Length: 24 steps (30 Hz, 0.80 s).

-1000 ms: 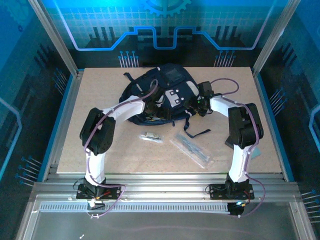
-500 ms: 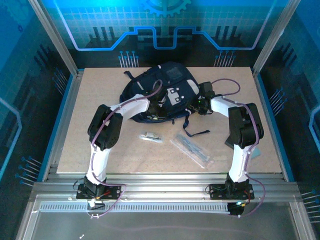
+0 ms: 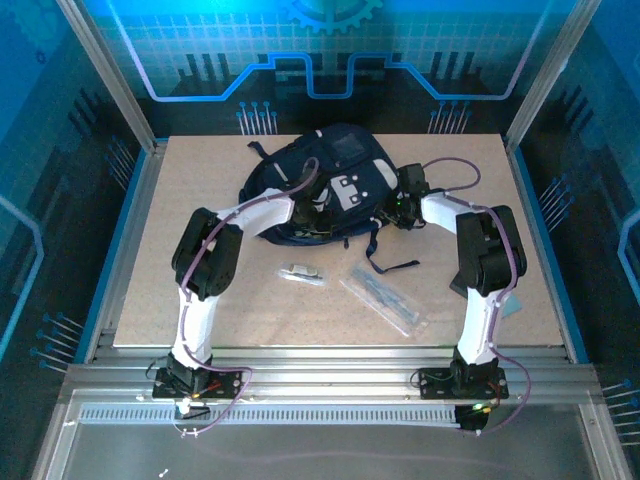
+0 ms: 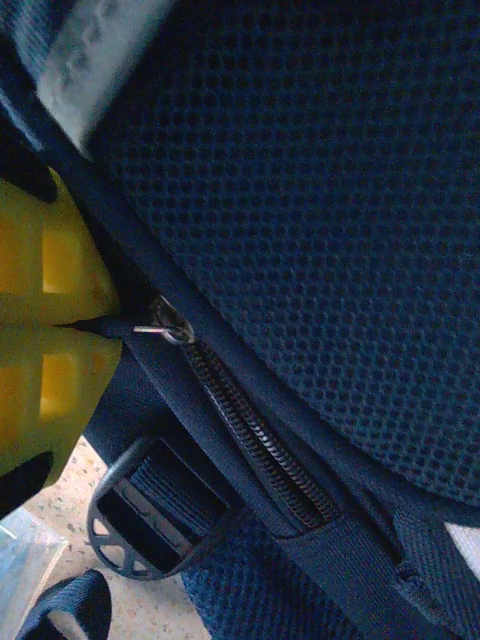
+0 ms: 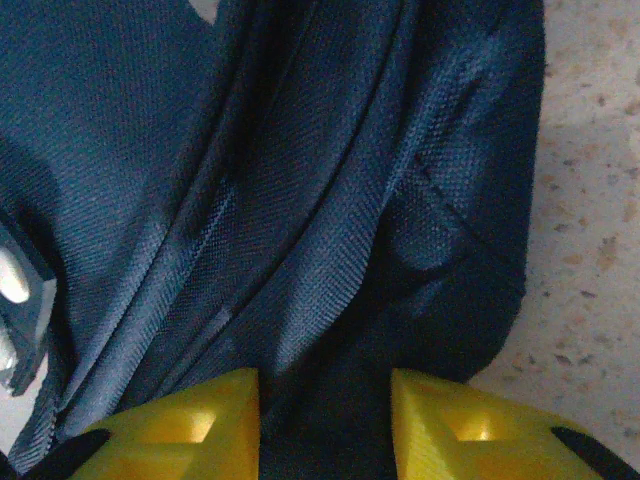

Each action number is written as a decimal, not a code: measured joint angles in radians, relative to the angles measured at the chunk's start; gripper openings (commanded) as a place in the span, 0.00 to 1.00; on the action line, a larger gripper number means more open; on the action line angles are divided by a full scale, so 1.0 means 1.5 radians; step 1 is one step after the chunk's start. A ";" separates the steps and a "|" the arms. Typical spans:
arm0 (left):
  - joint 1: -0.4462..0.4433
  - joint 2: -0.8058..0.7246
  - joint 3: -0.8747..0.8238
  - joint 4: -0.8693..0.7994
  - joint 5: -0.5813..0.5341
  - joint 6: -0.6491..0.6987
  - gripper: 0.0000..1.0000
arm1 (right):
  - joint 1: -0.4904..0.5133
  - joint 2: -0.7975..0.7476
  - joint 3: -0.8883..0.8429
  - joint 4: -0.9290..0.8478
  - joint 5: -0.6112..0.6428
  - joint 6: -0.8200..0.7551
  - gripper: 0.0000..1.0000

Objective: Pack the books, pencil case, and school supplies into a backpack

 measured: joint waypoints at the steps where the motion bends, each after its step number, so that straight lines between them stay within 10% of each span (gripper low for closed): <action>1: 0.003 -0.010 -0.010 -0.002 0.000 0.002 0.00 | 0.000 0.005 0.007 -0.004 0.000 0.000 0.35; 15: 0.094 -0.119 -0.112 -0.049 -0.007 0.050 0.00 | 0.000 0.060 0.115 -0.076 -0.003 -0.019 0.39; 24: 0.046 -0.139 -0.110 -0.061 -0.009 0.026 0.00 | -0.003 0.043 0.160 -0.111 0.008 -0.076 0.73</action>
